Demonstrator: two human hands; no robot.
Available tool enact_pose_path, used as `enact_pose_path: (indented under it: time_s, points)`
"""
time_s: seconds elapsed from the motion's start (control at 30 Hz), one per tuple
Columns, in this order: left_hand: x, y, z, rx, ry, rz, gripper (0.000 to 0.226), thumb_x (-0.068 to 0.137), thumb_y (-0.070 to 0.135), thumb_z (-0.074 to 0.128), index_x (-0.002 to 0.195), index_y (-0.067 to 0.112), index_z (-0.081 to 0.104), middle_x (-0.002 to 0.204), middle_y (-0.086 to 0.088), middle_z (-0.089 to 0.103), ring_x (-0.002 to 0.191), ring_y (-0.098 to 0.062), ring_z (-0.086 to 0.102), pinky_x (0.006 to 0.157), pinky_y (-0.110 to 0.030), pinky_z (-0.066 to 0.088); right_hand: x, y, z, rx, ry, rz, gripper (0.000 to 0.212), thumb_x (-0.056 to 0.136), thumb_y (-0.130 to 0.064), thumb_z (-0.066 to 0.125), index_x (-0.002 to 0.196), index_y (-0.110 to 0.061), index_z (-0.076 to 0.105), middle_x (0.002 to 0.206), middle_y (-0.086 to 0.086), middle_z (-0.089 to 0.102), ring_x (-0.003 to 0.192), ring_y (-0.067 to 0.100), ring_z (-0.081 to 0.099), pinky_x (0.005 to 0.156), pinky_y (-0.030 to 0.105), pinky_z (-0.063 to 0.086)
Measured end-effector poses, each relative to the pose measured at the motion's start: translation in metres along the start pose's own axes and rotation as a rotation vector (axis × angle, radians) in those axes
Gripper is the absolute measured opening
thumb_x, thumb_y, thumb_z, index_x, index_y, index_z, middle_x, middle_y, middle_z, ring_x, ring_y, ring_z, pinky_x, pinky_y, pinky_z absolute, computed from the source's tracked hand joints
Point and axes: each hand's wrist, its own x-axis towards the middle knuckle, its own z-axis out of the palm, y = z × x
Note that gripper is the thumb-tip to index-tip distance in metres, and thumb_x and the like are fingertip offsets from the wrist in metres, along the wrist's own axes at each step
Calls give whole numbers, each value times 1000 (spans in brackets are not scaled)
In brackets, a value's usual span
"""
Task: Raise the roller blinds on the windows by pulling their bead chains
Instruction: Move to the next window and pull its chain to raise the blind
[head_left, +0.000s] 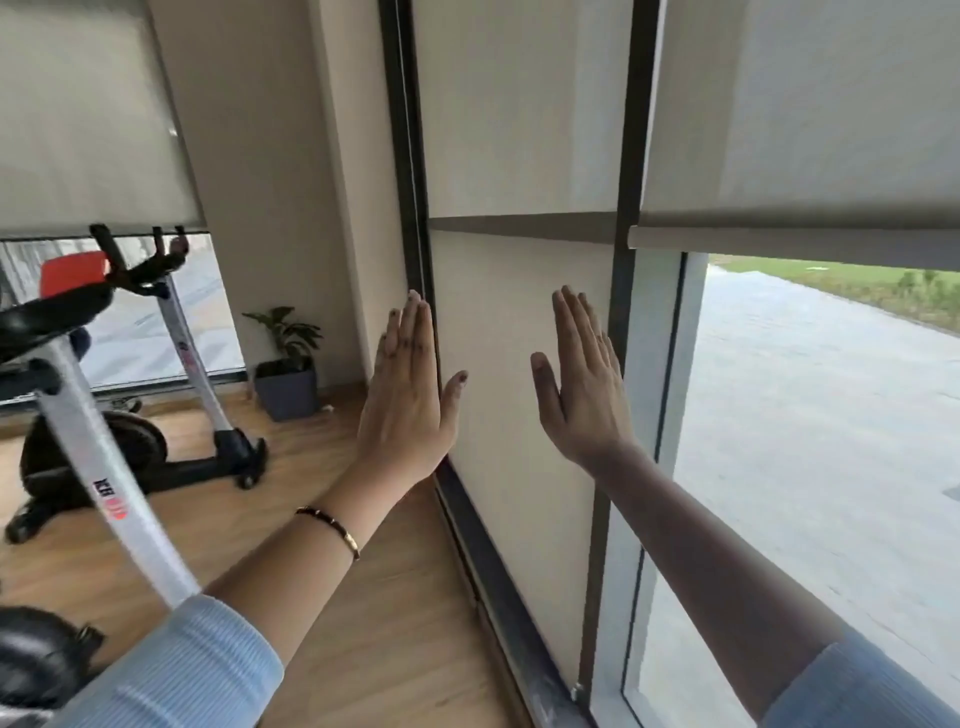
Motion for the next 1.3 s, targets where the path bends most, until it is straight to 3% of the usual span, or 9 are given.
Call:
enact_pose_path:
  time_s: [0.27, 0.5, 0.9, 1.3]
  points:
    - [32, -140, 56, 108, -38, -82, 74, 103, 44, 31, 156, 4, -3, 167, -13, -4, 155, -27, -1, 125, -47, 13, 64, -7, 157, 178, -25, -69, 59, 104, -32, 33, 155, -6, 19, 164, 11, 22, 154, 21, 13, 124, 44, 20]
    - [96, -261, 121, 107, -40, -124, 75, 103, 42, 34, 156, 5, -5, 167, -12, -7, 155, -24, -3, 126, -45, 12, 135, 9, 294, 196, -49, -75, 60, 104, -33, 32, 156, -6, 18, 165, 9, 20, 154, 17, 12, 126, 31, 13]
    - [190, -425, 249, 85, -53, -141, 77, 104, 42, 35, 156, 8, -9, 167, -8, -11, 155, -19, -5, 126, -39, 8, 237, 60, 498, 251, -65, -1, 60, 105, -36, 32, 157, -15, 11, 167, 2, 14, 154, 11, 7, 124, 24, 9]
    - [346, -612, 405, 74, -73, -161, 75, 103, 46, 31, 155, 16, -15, 167, -2, -16, 154, -15, -13, 125, -33, 1, 390, 166, 737, 311, -101, 58, 58, 105, -42, 31, 157, -29, 7, 167, -6, 14, 153, 9, 8, 124, 42, 21]
